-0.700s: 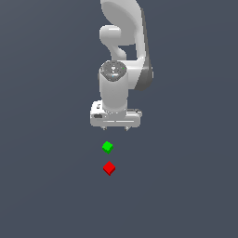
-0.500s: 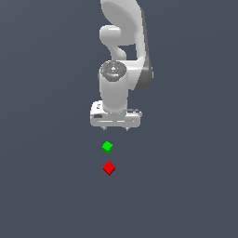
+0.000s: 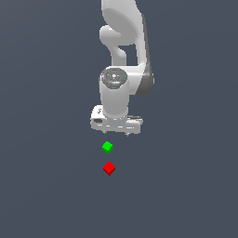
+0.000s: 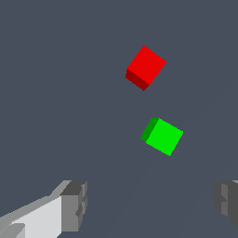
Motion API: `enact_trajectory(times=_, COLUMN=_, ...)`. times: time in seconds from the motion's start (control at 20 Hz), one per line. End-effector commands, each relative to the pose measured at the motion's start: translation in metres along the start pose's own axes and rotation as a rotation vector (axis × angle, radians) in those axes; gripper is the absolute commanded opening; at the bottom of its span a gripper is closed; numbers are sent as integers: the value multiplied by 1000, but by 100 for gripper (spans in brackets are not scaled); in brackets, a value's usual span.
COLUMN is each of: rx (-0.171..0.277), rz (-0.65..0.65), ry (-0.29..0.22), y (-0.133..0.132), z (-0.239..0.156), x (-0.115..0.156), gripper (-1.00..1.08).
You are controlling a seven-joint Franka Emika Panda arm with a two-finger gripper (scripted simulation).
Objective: Stack the red cube on top of the green cube.
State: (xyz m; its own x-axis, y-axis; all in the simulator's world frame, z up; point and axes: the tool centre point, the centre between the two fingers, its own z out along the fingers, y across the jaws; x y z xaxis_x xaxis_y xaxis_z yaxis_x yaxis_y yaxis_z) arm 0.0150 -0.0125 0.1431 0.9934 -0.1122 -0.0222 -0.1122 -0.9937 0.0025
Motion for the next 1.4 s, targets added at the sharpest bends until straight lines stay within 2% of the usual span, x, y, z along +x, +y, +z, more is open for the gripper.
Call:
enact_trajectory(times=0.0, rx=0, rz=42, ry=1, y=-2, z=5, x=8, gripper=100)
enact_trajectory(times=0.85, rx=6, rz=461, ry=16, y=5, z=53, x=91, gripper=100)
enact_trajectory(times=1.35, rx=9, rz=597, ry=20, y=16, z=68, x=117, gripper=100)
